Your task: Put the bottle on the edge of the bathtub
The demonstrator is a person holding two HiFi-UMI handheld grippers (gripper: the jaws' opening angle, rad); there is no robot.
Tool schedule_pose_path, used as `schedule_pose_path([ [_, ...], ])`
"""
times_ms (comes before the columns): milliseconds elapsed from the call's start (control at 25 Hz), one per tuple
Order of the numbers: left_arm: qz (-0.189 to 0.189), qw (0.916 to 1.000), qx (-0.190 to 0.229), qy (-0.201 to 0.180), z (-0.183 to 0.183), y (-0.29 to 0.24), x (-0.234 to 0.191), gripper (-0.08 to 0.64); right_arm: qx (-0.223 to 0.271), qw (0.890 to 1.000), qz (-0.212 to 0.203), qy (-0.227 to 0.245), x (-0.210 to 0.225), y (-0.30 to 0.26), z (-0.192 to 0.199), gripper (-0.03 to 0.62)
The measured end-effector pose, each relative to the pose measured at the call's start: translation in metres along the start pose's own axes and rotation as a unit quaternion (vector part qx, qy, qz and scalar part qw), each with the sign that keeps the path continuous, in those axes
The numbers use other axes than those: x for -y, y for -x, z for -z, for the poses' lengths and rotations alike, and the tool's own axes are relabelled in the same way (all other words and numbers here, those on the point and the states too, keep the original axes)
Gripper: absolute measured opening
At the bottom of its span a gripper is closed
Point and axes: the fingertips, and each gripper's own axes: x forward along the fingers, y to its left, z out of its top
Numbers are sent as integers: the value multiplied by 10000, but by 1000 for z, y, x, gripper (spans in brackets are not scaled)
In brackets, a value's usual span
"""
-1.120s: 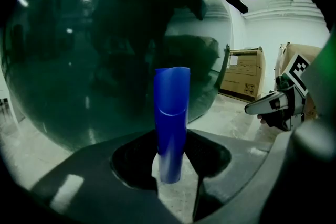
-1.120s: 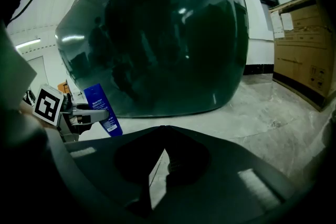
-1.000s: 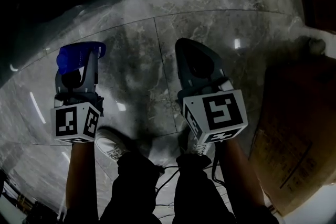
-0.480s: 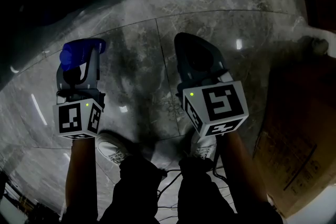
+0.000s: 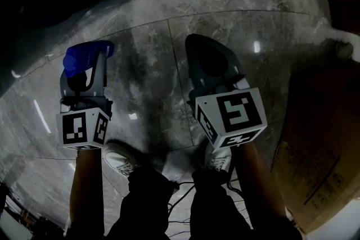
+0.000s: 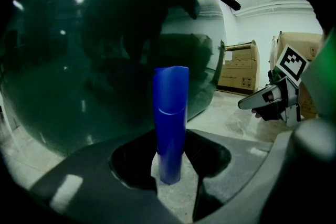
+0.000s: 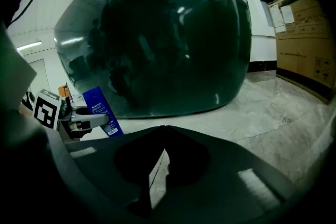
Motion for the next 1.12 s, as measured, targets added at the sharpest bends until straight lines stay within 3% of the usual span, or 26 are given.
schedule_pose_path([
  [560,67,9997,-212,-58,-11,20,1,230,84,9997,188,-102,1,21,-19,26],
  [760,25,9995,-325,-52,-41,48,6,235,35,9998,151,-115,-8,49,-48,26],
  [960,-127,9989,-411,187,-74,72,10,235,-55,9999,117,-105,-16,80,-77,26],
  [1120,-52,9990,-428,118,-105,90,22,230,-23,9999,94,-110,-24,104,-109,26],
])
